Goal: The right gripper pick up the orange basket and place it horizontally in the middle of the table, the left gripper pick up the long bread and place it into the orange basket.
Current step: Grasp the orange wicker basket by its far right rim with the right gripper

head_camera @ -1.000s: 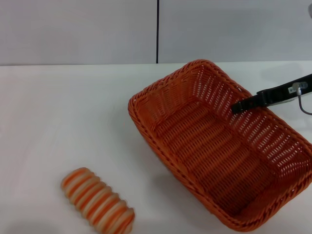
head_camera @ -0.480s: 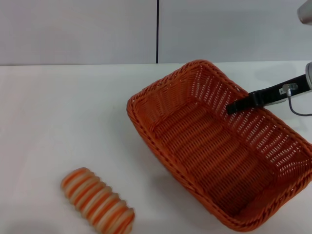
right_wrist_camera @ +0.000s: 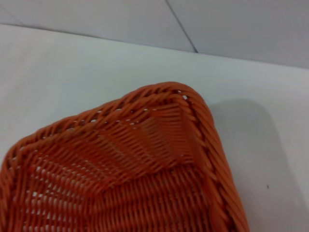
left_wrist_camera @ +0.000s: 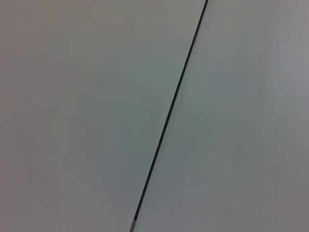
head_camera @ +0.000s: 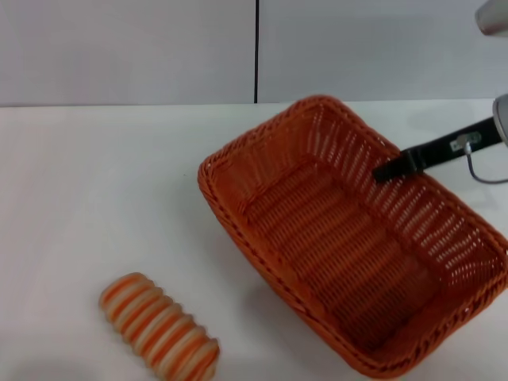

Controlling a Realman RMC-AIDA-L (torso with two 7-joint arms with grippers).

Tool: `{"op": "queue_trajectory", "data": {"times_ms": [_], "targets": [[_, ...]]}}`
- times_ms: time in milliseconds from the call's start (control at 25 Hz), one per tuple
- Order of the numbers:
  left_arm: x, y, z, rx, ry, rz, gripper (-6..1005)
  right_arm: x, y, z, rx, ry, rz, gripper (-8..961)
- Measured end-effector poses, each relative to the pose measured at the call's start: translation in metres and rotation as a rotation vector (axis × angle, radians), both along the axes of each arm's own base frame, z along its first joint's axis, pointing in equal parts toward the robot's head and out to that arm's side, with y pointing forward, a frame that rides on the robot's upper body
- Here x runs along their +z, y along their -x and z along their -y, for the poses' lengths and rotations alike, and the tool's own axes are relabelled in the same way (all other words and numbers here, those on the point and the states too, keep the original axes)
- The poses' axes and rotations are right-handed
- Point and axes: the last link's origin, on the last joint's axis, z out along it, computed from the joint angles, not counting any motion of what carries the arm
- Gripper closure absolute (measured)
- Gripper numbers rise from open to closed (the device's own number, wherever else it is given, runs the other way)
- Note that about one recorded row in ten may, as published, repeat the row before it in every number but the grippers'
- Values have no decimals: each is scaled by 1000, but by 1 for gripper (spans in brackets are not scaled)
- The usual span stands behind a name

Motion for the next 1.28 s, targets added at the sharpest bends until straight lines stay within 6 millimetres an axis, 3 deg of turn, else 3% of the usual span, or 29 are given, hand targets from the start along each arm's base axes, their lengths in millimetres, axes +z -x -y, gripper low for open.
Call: {"op": "queue_trajectory", "data": {"times_ms": [80, 280, 600, 960, 1280], "targets": [[1, 0, 0, 1, -2, -1, 288, 6, 8, -3, 39, -8, 8, 816], [3, 2, 3, 8, -5, -9, 288, 24, 46, -9, 211, 15, 35, 815], [4, 6, 14, 31, -8, -15, 287, 33, 81, -10, 433, 138, 53, 816], [5, 13, 37, 71, -16, -52, 287, 20, 98, -4, 730, 305, 196, 815], [6, 13, 53, 75, -30, -47, 287, 13, 99, -5, 916, 350, 241, 815]]}}
